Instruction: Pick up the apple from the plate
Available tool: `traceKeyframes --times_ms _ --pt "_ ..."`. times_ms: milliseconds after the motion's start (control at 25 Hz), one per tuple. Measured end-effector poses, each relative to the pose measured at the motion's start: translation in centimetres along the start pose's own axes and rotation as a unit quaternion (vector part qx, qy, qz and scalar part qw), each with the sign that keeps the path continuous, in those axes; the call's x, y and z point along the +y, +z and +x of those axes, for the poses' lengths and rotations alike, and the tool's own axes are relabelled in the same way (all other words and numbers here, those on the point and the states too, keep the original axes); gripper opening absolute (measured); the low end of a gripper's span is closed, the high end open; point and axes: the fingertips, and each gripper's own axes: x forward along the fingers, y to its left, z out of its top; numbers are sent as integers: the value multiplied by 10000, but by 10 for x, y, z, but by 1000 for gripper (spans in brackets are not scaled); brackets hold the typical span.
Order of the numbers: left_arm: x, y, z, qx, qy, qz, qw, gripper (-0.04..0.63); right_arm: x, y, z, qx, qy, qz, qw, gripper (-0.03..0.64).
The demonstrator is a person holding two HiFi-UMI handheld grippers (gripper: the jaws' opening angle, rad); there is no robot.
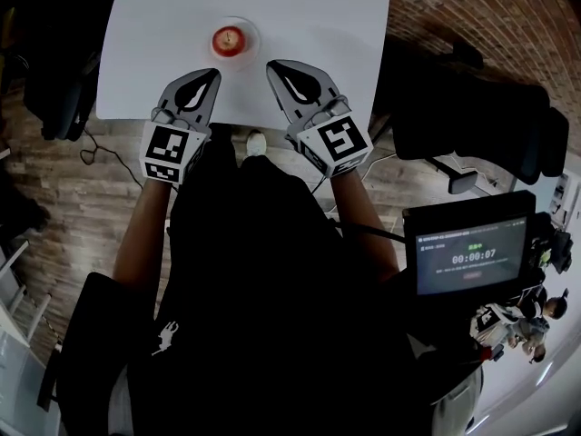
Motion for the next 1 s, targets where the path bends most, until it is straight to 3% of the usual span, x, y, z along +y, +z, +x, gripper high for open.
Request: traceKeyframes --times_ms 680,1000 --pt "32 -51 40 428 -305 -155 9985 6 -16 -74 78 765 -5 96 9970 4" --pt "31 -64 48 601 -311 -115 9976 6 -27 -102 86 1069 -133 127 9941 5"
